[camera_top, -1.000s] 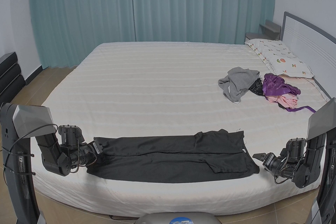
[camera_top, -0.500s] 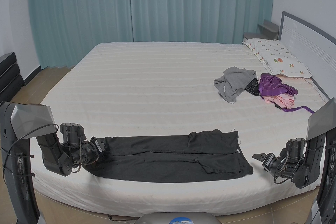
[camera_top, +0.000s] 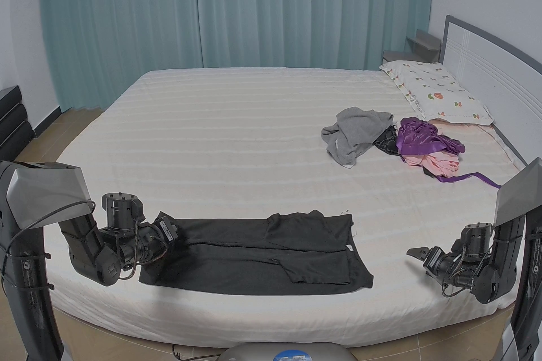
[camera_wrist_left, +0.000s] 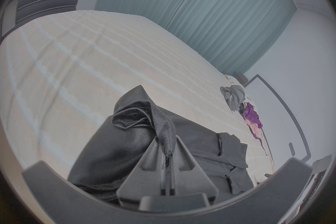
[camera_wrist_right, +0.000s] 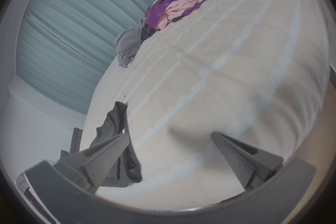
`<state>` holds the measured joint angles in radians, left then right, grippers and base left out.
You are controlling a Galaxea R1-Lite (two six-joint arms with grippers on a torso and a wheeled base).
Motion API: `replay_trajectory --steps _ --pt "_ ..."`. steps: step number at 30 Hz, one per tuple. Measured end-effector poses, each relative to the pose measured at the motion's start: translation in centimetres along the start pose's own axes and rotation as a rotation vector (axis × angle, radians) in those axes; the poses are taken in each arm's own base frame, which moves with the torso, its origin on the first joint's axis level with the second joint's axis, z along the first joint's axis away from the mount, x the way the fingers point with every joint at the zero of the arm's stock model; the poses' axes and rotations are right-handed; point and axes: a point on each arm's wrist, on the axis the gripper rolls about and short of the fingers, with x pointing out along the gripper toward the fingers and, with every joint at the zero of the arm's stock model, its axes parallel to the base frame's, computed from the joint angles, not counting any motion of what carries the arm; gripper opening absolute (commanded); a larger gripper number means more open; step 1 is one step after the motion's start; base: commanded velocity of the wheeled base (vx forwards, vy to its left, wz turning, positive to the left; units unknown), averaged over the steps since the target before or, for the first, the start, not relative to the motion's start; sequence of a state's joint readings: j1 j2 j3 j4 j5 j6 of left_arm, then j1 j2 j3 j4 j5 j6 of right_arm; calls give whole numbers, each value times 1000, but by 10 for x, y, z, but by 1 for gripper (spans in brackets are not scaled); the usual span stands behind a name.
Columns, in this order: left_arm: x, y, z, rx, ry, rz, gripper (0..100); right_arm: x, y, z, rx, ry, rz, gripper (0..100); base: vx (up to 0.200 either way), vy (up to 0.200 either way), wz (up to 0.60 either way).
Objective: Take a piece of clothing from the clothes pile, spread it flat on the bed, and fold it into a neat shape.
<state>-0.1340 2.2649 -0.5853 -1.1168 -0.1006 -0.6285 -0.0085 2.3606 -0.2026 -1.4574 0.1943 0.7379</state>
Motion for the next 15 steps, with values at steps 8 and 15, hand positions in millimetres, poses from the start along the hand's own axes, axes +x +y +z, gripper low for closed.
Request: replay_trajectory --steps 8,15 --pt "-1 -22 -6 25 -15 -20 0 1 -2 -2 2 9 -7 100 0 -200 0" --pt "4 -43 -17 62 13 -12 0 2 -3 -3 3 16 -12 100 0 -200 0"
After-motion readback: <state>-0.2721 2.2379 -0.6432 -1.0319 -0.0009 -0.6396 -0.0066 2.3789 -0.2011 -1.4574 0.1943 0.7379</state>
